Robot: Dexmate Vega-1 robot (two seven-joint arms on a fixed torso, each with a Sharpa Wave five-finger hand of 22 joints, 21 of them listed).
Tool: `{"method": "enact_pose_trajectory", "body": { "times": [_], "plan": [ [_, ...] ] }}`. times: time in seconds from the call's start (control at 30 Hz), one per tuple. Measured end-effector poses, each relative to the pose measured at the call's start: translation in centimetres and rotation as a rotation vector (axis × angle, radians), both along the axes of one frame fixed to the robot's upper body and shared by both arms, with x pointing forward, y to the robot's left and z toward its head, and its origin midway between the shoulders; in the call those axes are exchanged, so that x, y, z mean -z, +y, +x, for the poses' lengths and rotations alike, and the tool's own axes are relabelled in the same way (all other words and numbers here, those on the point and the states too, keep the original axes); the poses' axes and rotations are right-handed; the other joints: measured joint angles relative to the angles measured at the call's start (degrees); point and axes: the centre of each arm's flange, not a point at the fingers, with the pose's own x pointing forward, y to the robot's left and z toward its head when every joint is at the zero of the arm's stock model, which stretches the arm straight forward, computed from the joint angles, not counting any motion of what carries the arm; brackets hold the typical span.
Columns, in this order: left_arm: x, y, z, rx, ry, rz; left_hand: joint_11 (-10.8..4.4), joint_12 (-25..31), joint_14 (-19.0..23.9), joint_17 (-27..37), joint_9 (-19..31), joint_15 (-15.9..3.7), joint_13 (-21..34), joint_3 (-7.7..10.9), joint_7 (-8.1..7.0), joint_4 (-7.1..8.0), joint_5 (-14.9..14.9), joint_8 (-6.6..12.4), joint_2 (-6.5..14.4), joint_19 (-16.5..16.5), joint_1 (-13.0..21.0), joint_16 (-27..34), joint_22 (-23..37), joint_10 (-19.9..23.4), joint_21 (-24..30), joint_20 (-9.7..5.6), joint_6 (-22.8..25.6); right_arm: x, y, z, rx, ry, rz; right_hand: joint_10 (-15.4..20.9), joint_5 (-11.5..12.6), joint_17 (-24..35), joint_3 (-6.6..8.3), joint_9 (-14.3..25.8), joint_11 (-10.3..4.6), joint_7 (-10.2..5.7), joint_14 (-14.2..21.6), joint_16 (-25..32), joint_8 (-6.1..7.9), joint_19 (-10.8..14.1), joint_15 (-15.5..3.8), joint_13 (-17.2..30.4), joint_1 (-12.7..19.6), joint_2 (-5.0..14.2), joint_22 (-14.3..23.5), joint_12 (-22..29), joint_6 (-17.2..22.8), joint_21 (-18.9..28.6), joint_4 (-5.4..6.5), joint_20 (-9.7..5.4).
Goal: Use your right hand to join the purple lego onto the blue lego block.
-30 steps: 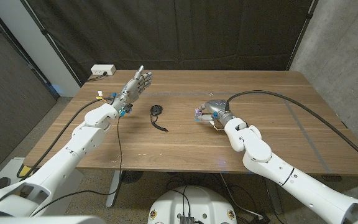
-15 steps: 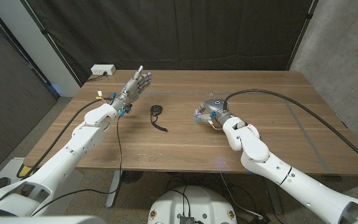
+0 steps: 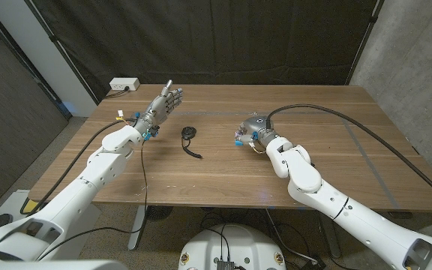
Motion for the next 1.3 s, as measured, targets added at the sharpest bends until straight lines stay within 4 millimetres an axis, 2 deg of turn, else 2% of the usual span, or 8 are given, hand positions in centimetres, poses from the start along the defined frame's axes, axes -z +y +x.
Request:
{"method": "enact_pose_trajectory", "body": {
  "times": [0.17,0.27,0.33,0.53,0.7,0.9,1.07,1.3],
  "plan": [
    [0.05,0.04,0.19,0.002,0.004,-0.002,0.0,0.0,0.0,0.0,0.0,0.0,0.0,0.0,0.0,0.0,0.0,0.0,0.0,0.0,0.0,0.0,0.0,0.0,0.0,0.0,0.0,-0.27,0.23,0.15,0.004,0.002,-0.013,0.1,0.5,0.0,1.27,0.0,0.41,-0.18,0.3,0.0,-0.4,0.5,0.24,0.0,0.8,0.77,0.0,0.0,-0.2,0.0,-0.79,-0.08],
    [0.1,0.08,0.27,0.003,0.006,-0.003,0.0,0.0,0.0,0.0,0.0,0.0,0.0,0.0,0.0,0.0,0.0,0.0,0.2,0.0,0.3,0.0,0.0,0.0,0.0,0.0,0.0,-0.43,0.36,0.22,0.005,0.004,-0.018,-1.3,0.9,0.0,1.84,0.0,0.98,-0.18,0.3,-0.5,-0.4,0.5,0.25,0.0,1.1,1.12,0.0,-0.8,-0.2,0.0,-1.2,-0.08],
    [0.15,0.12,0.31,0.003,0.008,-0.003,0.0,0.0,0.0,0.0,0.0,0.0,0.0,0.0,0.0,0.0,0.0,0.0,0.0,0.0,0.5,0.0,0.0,0.0,0.0,0.0,0.0,-0.48,0.41,0.25,0.006,0.005,-0.019,-2.7,0.9,0.0,2.13,0.0,1.27,-0.17,0.3,-0.5,-0.4,0.9,0.25,0.2,1.1,1.12,0.0,-1.4,-0.2,0.0,-1.01,-0.07],
    [0.19,0.24,0.38,0.002,0.009,-0.004,0.0,0.0,0.0,0.0,0.0,0.0,0.0,0.0,0.0,0.0,0.0,0.0,0.0,0.0,0.5,0.0,0.0,0.0,0.0,0.0,0.0,-0.52,0.58,0.28,0.003,0.009,-0.021,-5.9,0.9,0.0,2.12,0.0,2.57,-0.16,-0.6,-1.3,-0.4,1.1,1.0,0.3,0.8,0.79,0.0,-2.6,0.5,0.0,-1.01,-0.08],
    [0.17,0.3,0.4,0.003,0.008,-0.004,0.0,0.0,0.0,0.0,0.0,0.0,0.0,0.0,0.0,0.0,0.0,0.0,0.0,0.0,0.5,0.0,0.0,0.0,0.0,0.0,0.0,-0.65,0.57,0.36,0.003,0.009,-0.018,-7.1,0.9,0.0,2.29,0.0,2.78,-0.16,-1.1,-1.6,-0.4,1.1,1.28,0.3,0.6,0.58,0.0,-3.1,0.5,0.0,-1.18,-0.06],
    [0.06,0.37,0.47,0.003,0.008,-0.004,0.0,0.0,0.0,0.0,0.0,0.0,0.0,-0.38,0.0,0.1,0.0,0.0,0.2,0.0,0.6,0.0,0.0,0.0,0.0,0.0,0.0,-0.72,0.39,0.38,0.0,0.01,-0.002,-9.1,0.9,0.0,2.53,0.0,0.77,-0.01,-1.1,-1.6,-0.63,1.9,0.66,0.1,0.1,0.05,0.0,-4.0,0.3,0.0,-1.42,0.74],
    [0.03,0.32,0.55,0.005,0.009,-0.004,0.0,0.0,0.0,0.0,0.0,0.0,0.0,-0.4,0.0,0.08,0.0,0.0,0.2,0.0,0.6,0.0,0.0,0.0,0.0,0.0,0.0,-0.78,0.25,0.18,-0.015,0.003,0.027,-9.0,0.9,0.0,2.59,0.0,0.78,-0.08,-0.6,-1.6,-1.06,2.4,-0.23,0.1,0.0,0.03,-0.1,-4.0,-1.1,0.0,-1.49,0.62],
    [0.07,0.28,0.66,0.005,0.014,-0.002,0.0,0.0,0.0,0.0,0.0,0.0,0.0,-0.4,0.0,0.08,0.0,0.0,0.7,0.0,1.1,0.0,0.0,0.0,0.0,0.0,0.0,-0.71,0.03,-0.27,-0.041,-0.004,0.07,-7.4,0.9,0.0,2.99,0.0,0.33,-0.07,0.1,-1.3,-1.06,2.8,-0.92,-0.2,-0.2,-0.25,-0.1,-4.0,-0.6,0.0,-1.57,0.53]
  ]
}}
